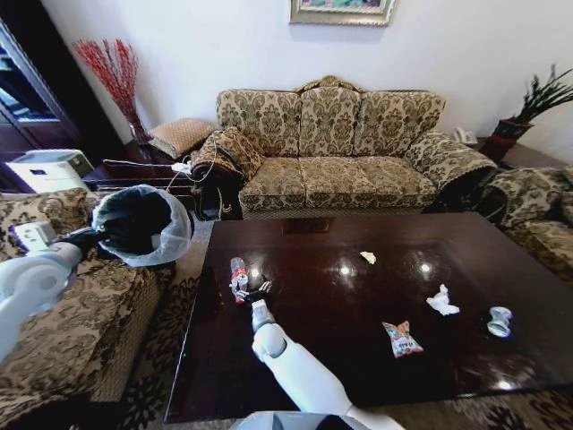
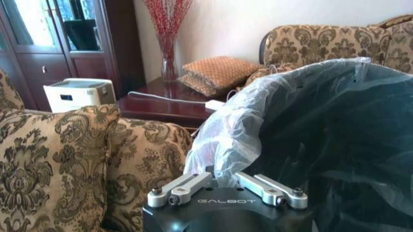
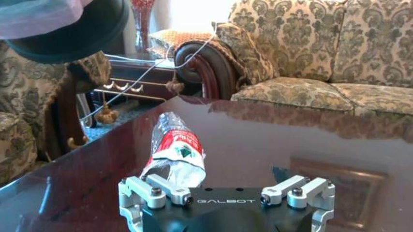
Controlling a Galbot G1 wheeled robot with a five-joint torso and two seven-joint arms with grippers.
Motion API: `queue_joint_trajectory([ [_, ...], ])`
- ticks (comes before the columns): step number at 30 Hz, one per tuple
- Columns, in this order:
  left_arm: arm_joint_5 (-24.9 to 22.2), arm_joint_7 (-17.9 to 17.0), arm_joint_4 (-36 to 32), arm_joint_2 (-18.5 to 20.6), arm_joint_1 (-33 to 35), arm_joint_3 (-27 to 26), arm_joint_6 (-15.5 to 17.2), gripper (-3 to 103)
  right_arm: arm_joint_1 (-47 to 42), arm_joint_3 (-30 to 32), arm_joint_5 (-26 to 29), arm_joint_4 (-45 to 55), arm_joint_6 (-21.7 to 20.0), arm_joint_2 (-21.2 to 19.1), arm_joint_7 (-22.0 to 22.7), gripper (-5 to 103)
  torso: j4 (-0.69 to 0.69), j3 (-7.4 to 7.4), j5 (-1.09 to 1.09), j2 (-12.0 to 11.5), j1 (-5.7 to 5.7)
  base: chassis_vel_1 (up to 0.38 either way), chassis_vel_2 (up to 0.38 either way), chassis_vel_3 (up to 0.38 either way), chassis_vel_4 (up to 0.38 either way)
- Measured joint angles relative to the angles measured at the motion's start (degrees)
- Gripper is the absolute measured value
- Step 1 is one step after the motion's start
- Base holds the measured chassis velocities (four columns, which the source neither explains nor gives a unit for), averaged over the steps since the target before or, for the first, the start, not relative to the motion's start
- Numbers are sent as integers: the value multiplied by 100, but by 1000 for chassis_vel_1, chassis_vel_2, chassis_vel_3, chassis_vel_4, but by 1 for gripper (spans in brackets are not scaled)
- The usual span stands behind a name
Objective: Move to the front of the table and place the trash on the table into the trash bin.
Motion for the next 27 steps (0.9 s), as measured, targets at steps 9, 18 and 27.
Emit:
queue_joint_trajectory([
  [9, -5, 0, 28, -7, 23, -27, 0, 0, -153, -278, -24, 499, -85, -9, -194, 100, 0, 2, -4, -1, 3, 0, 0, 0, 0],
  [18, -5, -1, -20, -18, 37, -13, -5, 0, -103, -406, -62, 532, -110, -11, -202, 100, 0, 2, -4, -1, 2, 0, 0, 0, 0],
  [27, -19, -15, -80, 17, 69, -15, -11, 0, 50, -376, 373, 94, -19, -13, -415, 100, 0, 1, -2, -1, 2, 0, 0, 0, 0],
])
